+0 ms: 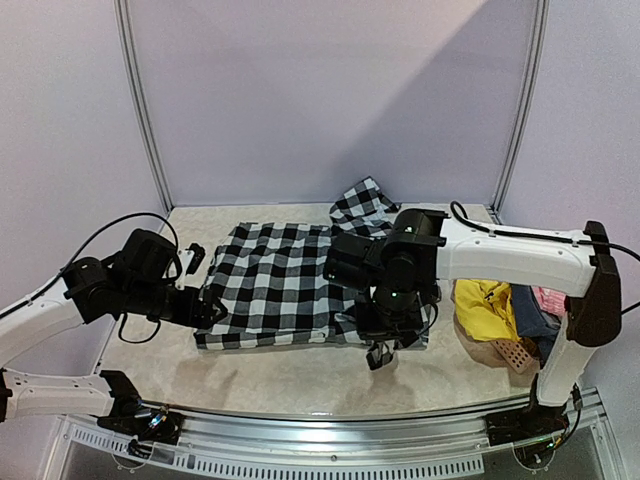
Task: Fold and stack the mixed laundry pile
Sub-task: Pick up the flattened shirt from the center of the board.
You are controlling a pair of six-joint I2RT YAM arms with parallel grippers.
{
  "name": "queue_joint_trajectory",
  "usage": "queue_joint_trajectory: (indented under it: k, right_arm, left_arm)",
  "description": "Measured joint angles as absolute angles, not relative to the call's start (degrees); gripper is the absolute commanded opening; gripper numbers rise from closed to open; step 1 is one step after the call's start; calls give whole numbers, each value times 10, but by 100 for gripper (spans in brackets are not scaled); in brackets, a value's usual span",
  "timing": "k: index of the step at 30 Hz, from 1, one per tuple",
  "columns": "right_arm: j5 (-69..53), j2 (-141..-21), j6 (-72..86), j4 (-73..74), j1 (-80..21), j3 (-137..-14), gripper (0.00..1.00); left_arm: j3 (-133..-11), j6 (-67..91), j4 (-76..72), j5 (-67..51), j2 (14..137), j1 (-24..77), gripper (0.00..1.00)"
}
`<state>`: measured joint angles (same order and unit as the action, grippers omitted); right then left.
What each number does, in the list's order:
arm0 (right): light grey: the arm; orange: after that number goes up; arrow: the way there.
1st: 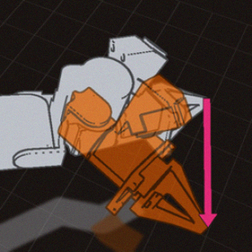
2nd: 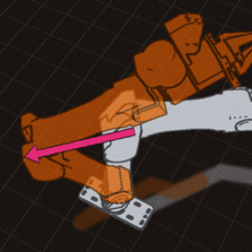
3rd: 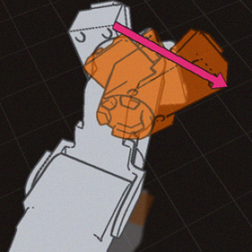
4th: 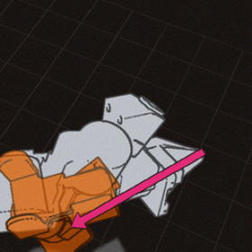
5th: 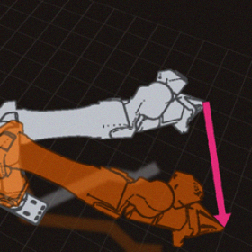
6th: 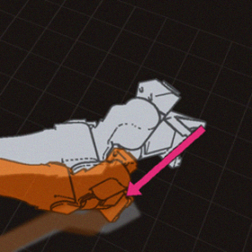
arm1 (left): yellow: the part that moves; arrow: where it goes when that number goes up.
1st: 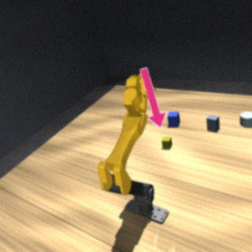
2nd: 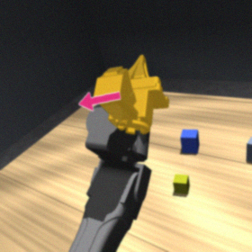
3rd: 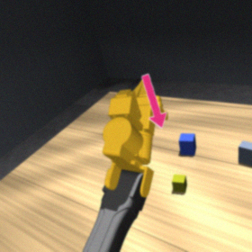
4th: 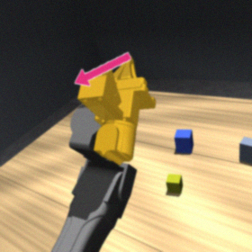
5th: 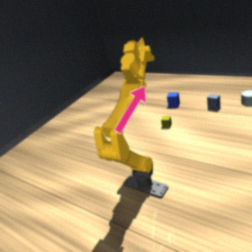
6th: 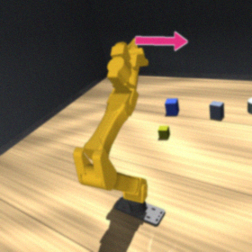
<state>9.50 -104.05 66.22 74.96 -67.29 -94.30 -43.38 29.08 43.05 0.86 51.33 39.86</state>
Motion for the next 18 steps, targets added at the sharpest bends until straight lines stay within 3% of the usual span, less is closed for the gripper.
queue_joint_trajectory:
  k: [2,14,18]
  right_arm:
    - [89,-1029,667,755,-693,-943,0]
    - [15,-994,734,763,-825,-943,0]
    - [-37,-975,764,763,-868,-940,0]
  left_arm:
    - [-434,299,437,14,512,399,99]
    - [-434,391,522,79,463,353,99]
    - [-442,417,552,62,468,325,95]
